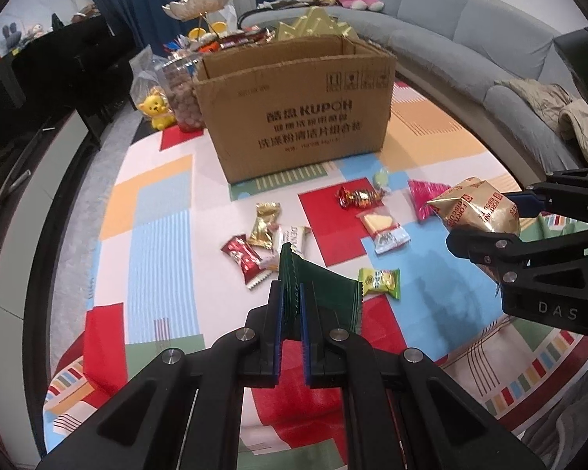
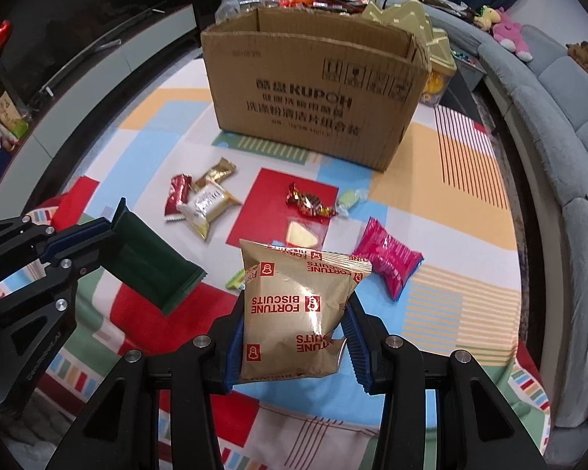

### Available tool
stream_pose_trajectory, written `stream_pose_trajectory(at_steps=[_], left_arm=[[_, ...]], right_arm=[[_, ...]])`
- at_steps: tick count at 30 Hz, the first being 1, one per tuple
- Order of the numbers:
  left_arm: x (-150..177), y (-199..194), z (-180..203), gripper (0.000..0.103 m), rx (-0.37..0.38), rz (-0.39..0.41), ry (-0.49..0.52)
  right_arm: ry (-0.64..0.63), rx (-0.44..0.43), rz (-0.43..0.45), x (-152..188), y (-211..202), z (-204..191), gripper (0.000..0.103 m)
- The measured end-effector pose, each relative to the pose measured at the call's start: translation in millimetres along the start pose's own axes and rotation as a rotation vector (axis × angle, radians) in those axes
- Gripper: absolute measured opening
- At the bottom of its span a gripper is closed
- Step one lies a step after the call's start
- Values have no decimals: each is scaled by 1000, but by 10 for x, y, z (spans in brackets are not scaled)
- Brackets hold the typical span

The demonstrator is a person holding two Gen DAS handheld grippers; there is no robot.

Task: Organize snacks
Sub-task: 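Lift the green wafer pack and gold biscuit bag over the cardboard box with both tools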

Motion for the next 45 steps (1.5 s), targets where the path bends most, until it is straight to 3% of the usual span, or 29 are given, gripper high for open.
stream_pose_trajectory(at_steps=[28, 45], left_arm=[[-752, -467, -220, 9, -112, 207, -76], [-1190, -597, -309, 9, -143, 293, -83]], right_arm=[[52, 33, 181, -593, -522, 105, 46], [116, 56, 287, -1055, -687, 276, 46]])
Point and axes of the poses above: each gripper's, at about its wrist camera, not at the fingertips, and y roughly the way its jaws point, z to its right, x to its underside, the point moved 4 cm from there along y, roughly the way its jaws point, and after that the axes turned 11 degrees about x, right-handed, at the moved point
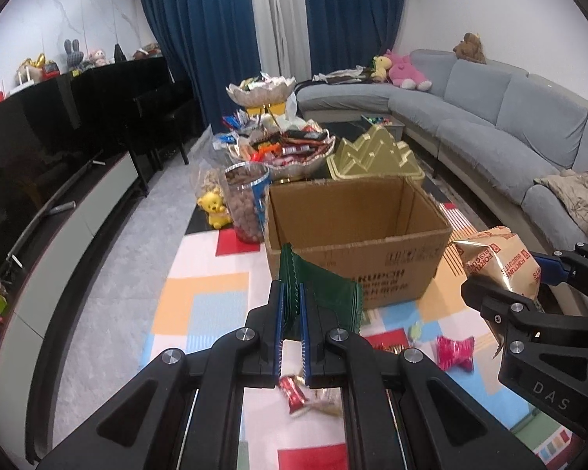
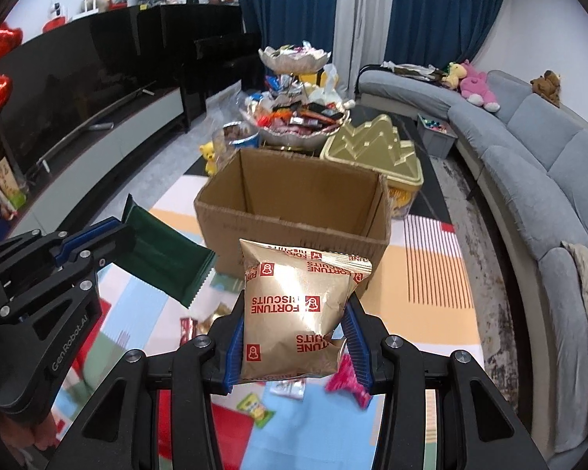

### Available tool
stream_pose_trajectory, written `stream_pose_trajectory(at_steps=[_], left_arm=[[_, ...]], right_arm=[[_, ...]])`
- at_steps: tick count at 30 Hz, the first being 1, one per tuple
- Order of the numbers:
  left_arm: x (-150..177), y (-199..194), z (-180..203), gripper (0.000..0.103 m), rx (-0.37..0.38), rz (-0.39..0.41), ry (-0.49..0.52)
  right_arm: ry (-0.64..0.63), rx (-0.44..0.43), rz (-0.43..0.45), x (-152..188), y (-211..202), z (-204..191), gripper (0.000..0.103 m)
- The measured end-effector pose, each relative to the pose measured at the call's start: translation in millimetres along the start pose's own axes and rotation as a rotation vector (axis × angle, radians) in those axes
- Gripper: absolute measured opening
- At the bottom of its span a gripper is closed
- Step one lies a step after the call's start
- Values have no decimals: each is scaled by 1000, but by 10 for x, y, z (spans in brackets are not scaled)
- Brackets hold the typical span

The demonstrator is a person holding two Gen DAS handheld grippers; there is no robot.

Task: Organize snacks
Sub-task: 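Lift the green wafer pack and gold biscuit bag over the cardboard box with both tools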

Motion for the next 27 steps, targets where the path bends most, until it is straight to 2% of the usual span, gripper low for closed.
stream_pose_trajectory(at_steps=[11, 27], left_arm=[[-416, 111, -51, 9, -10, 55, 0], [-842, 393, -128, 9, -32, 107, -4]], right_arm=[[41, 24, 69, -354, 9, 94, 46], [79, 41, 114, -740, 190, 152, 45]])
Point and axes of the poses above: each gripper's, at about its wrist camera, not at the fingertips, and y roughly the way its jaws point, z to its right, x to its underside, the point moved 4 cm from there along y, roughly the way its jaws point, and after that the axes turned 11 degrees about x, right-handed, at the moved point
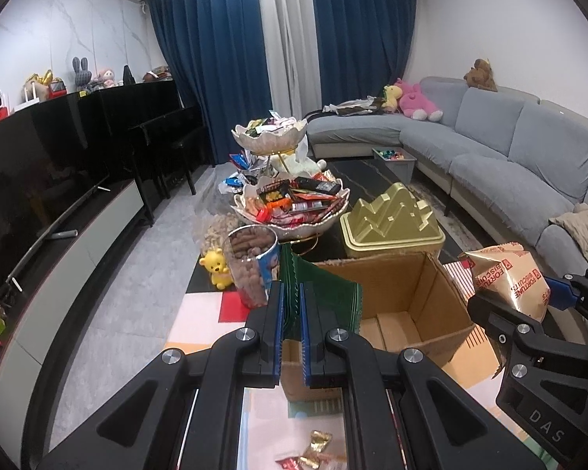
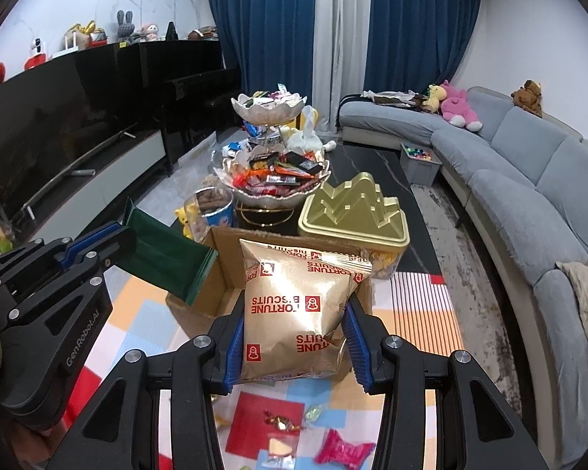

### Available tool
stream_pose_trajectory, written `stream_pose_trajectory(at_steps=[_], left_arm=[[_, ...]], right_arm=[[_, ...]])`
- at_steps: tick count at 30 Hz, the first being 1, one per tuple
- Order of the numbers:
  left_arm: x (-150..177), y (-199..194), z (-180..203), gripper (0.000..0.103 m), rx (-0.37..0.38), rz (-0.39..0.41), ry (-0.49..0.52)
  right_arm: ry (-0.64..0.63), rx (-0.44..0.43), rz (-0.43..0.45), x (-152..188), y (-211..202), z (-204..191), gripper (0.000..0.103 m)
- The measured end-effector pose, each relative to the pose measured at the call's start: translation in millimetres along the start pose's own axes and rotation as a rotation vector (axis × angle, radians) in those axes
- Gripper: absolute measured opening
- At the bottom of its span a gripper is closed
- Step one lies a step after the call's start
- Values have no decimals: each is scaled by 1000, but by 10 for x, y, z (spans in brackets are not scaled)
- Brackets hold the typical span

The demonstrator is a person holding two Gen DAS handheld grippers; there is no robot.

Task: Organize snacks
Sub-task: 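Lift the green wafer pack and gold biscuit bag over the cardboard box with both tools, then open both tools to drop the wafer pack and biscuit bag into the box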

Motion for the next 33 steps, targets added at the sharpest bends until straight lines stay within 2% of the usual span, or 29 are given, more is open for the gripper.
stream_pose_trajectory(at_steps=[20, 33], left_arm=[[-154, 623, -104, 9, -16, -23, -37], [-38, 951, -171, 9, -21, -71, -62]], right_arm=[[56, 23, -39, -173, 574, 76, 45], [65, 39, -77, -180, 945, 72, 45]])
Point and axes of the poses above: each gripper's, at about its wrist camera, not at the fingertips, and y roughly the way its jaws point, z to its right, x to its underside, the point moved 4 cm from there along y, roughly the way its jaws point, and after that the axes turned 11 degrees about x, right-handed, at the moved point
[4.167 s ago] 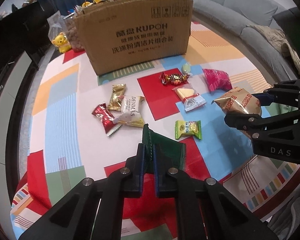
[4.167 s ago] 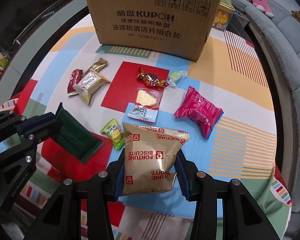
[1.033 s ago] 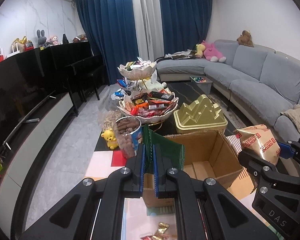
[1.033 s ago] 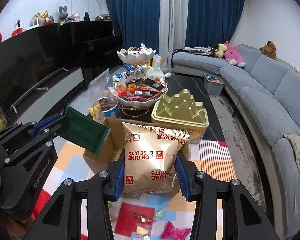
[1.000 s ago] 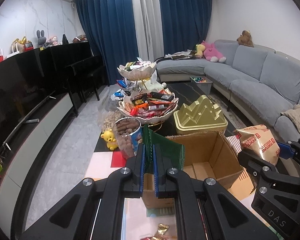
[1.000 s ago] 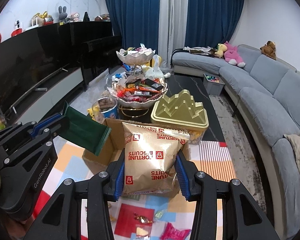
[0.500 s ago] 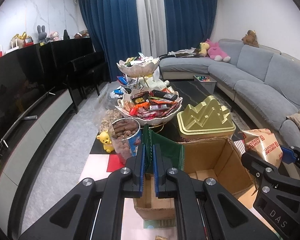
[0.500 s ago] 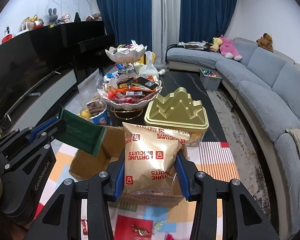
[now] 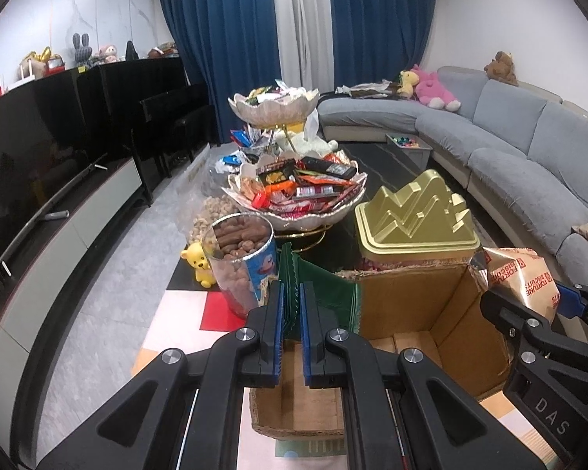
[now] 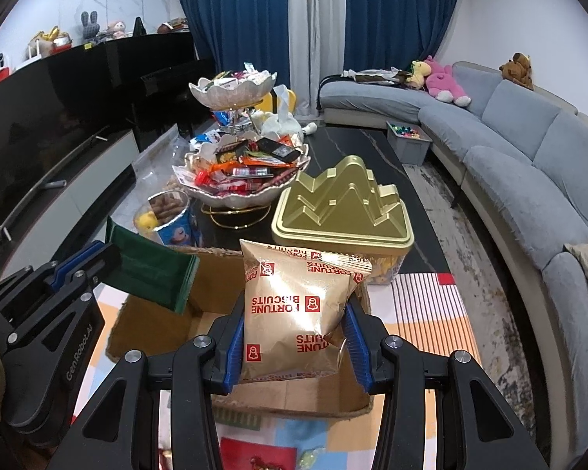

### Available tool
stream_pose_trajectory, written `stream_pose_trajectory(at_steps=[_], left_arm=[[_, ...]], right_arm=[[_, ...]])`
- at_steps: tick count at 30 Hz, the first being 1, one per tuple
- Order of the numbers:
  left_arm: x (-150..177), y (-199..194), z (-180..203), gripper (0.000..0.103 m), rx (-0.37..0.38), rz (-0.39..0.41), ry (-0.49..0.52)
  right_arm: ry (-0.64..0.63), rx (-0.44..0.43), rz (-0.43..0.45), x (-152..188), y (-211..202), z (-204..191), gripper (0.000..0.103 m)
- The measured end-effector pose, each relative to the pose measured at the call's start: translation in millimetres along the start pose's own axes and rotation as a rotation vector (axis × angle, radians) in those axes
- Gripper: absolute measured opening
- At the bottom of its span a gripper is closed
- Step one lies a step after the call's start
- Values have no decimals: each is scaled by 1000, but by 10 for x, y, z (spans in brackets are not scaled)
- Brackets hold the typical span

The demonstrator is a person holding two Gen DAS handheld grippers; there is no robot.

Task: Organize snacks
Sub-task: 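Open both tools to drop the wafer pack and biscuit bag into the box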

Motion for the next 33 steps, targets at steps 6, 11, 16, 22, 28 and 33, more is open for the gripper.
stream_pose_trajectory(at_steps=[6, 11, 16, 22, 28, 33], left_arm=[[38, 95, -32, 10, 4, -22, -7], [42, 115, -49, 12, -5, -38, -1], [43, 69, -90, 40, -30, -24, -5], [39, 13, -131, 59, -44, -19, -16], [16, -111, -132, 73, -64, 3, -10], [12, -225, -138, 73, -66, 10, -10]], right_arm=[[-7, -9, -17, 14, 108, -39, 46], [-8, -27, -18, 7, 138, -66, 48], [-10, -15, -22, -5, 150, -63, 63], [21, 11, -19, -19, 136, 27, 78], [32, 15, -13, -31, 65, 72, 79], [35, 18, 1, -43, -37, 92, 79]])
Point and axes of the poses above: each gripper's, at about its wrist camera, not at the fingertips, and y roughly the way its jaws point, z to its right, x to its underside, the point moved 4 cm from there along y, roughly the way its jaws point, and after that the axes turned 11 degrees about x, right-handed, at the moved point
